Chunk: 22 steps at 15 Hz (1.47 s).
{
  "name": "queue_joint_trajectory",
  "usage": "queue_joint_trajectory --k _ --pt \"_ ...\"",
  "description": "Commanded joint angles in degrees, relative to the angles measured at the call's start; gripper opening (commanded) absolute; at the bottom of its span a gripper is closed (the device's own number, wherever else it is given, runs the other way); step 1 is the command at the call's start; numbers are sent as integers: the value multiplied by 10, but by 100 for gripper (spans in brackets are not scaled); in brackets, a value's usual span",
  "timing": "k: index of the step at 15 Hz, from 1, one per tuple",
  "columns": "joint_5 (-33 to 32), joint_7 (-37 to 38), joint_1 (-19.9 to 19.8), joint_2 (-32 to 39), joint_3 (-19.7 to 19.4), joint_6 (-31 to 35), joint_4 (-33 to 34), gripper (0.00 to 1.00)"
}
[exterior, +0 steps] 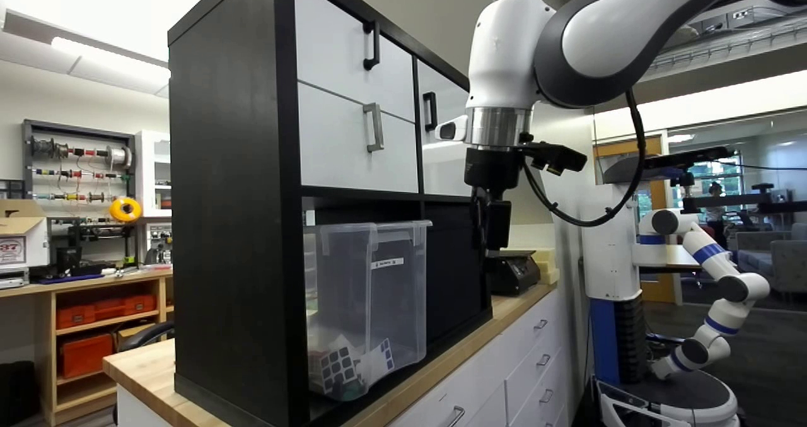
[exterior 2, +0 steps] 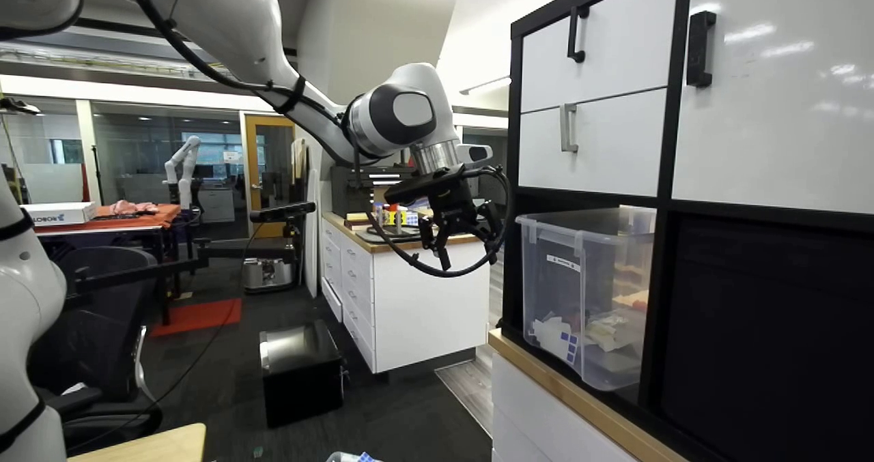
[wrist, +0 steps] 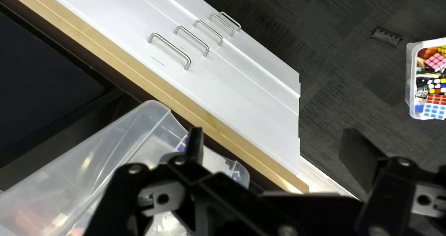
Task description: Slide the clear container out
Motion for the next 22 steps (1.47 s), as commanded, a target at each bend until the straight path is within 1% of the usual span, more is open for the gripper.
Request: queue_joint_trajectory --k 1,12,19,22 --pt "0 0 5 7 -3 -1 8 100" --pt "4 -5 6 19 -3 4 22 100" --pt "-7 4 8 36 -1 4 63 100" --pt "-11 0 8 48 -1 20 85 100"
